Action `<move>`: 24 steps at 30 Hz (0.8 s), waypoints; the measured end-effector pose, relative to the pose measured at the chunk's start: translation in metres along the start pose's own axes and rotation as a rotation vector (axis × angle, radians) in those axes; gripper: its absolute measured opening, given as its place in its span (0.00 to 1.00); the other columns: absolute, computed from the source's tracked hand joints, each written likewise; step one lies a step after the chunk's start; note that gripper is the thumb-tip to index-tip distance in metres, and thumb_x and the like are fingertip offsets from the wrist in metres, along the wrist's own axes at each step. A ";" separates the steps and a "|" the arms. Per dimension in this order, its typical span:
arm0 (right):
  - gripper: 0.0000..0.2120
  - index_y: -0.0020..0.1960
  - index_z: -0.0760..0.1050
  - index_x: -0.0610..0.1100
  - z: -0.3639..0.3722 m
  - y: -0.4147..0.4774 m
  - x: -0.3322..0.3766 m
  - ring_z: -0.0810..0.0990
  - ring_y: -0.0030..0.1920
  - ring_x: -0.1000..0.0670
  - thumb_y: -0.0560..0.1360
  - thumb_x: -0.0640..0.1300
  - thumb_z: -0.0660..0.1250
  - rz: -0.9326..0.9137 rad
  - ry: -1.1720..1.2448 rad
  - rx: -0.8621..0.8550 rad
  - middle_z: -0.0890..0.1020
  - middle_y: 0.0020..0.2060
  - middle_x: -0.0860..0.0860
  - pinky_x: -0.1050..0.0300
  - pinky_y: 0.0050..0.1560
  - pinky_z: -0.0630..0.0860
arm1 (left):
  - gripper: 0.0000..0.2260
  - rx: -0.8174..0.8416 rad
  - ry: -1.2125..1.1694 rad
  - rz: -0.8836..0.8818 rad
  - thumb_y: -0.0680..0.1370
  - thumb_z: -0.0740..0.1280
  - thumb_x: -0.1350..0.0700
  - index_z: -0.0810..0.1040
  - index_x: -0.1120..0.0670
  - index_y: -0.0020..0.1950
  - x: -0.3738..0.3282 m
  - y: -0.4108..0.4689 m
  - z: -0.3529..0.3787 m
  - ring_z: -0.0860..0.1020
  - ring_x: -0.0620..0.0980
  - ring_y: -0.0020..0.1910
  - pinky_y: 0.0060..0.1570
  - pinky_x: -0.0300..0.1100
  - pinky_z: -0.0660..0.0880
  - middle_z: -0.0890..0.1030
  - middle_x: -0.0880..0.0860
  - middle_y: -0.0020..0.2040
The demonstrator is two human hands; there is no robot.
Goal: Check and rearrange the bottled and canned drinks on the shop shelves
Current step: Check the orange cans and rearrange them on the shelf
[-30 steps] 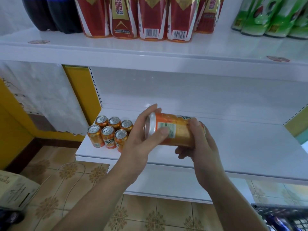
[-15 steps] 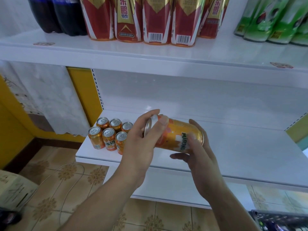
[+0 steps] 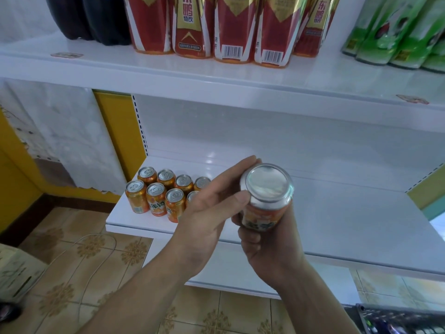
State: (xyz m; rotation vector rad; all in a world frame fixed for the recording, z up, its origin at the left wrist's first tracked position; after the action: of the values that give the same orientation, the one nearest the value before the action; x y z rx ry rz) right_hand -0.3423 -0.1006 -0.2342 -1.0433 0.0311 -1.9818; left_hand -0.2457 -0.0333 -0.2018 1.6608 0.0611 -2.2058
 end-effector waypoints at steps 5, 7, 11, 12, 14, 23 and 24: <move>0.23 0.43 0.80 0.43 0.006 0.000 -0.003 0.72 0.22 0.55 0.81 0.57 0.54 0.010 -0.018 -0.034 0.76 0.33 0.45 0.66 0.17 0.63 | 0.22 0.003 0.019 0.033 0.76 0.66 0.62 0.73 0.51 0.71 0.000 -0.004 -0.007 0.75 0.48 0.68 0.63 0.39 0.73 0.80 0.50 0.66; 0.24 0.41 0.82 0.44 0.010 -0.003 -0.005 0.72 0.23 0.55 0.81 0.59 0.56 -0.011 -0.046 -0.060 0.77 0.32 0.47 0.66 0.19 0.64 | 0.23 0.003 0.028 0.046 0.76 0.65 0.63 0.72 0.52 0.71 -0.003 -0.006 -0.009 0.77 0.46 0.66 0.59 0.38 0.75 0.81 0.48 0.64; 0.25 0.46 0.80 0.43 0.014 -0.010 -0.014 0.71 0.23 0.56 0.81 0.63 0.55 -0.070 -0.063 -0.131 0.77 0.29 0.49 0.66 0.21 0.64 | 0.24 0.019 0.080 0.060 0.74 0.68 0.63 0.71 0.51 0.69 -0.008 -0.009 -0.013 0.79 0.41 0.60 0.54 0.34 0.76 0.82 0.43 0.59; 0.24 0.48 0.79 0.43 0.013 -0.012 -0.017 0.70 0.23 0.56 0.81 0.63 0.56 -0.087 -0.071 -0.158 0.77 0.29 0.49 0.65 0.21 0.65 | 0.25 0.023 0.100 0.062 0.73 0.70 0.62 0.71 0.49 0.68 -0.007 -0.009 -0.013 0.79 0.40 0.59 0.54 0.34 0.76 0.82 0.42 0.58; 0.23 0.52 0.77 0.44 0.010 -0.017 -0.022 0.70 0.25 0.54 0.80 0.63 0.58 -0.124 -0.094 -0.216 0.77 0.32 0.48 0.64 0.23 0.66 | 0.26 0.026 0.126 0.058 0.69 0.73 0.56 0.72 0.45 0.66 -0.005 -0.010 -0.013 0.79 0.37 0.56 0.52 0.34 0.77 0.81 0.37 0.55; 0.22 0.50 0.76 0.45 -0.020 -0.056 -0.022 0.69 0.25 0.53 0.79 0.63 0.58 -0.263 -0.058 -0.435 0.76 0.31 0.49 0.63 0.23 0.65 | 0.24 0.157 -0.046 -0.075 0.68 0.72 0.51 0.74 0.44 0.64 0.019 -0.016 0.023 0.77 0.52 0.62 0.58 0.49 0.78 0.79 0.50 0.61; 0.22 0.49 0.76 0.45 -0.026 -0.064 -0.020 0.68 0.25 0.53 0.79 0.64 0.58 -0.265 -0.050 -0.454 0.75 0.31 0.49 0.63 0.22 0.65 | 0.24 0.190 -0.051 -0.081 0.69 0.71 0.51 0.73 0.44 0.65 0.021 -0.018 0.030 0.77 0.51 0.62 0.57 0.49 0.77 0.79 0.49 0.61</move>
State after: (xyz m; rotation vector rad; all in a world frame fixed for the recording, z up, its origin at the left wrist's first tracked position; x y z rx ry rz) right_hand -0.3981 -0.0562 -0.2395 -1.4474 0.3454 -2.2446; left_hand -0.2840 -0.0304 -0.2155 1.7262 -0.0989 -2.3780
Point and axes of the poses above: each hand's wrist, its own y-axis towards the middle knuckle, its own z-axis out of the palm, x = y × z, the point moved 3 cm from there along y, towards the middle knuckle
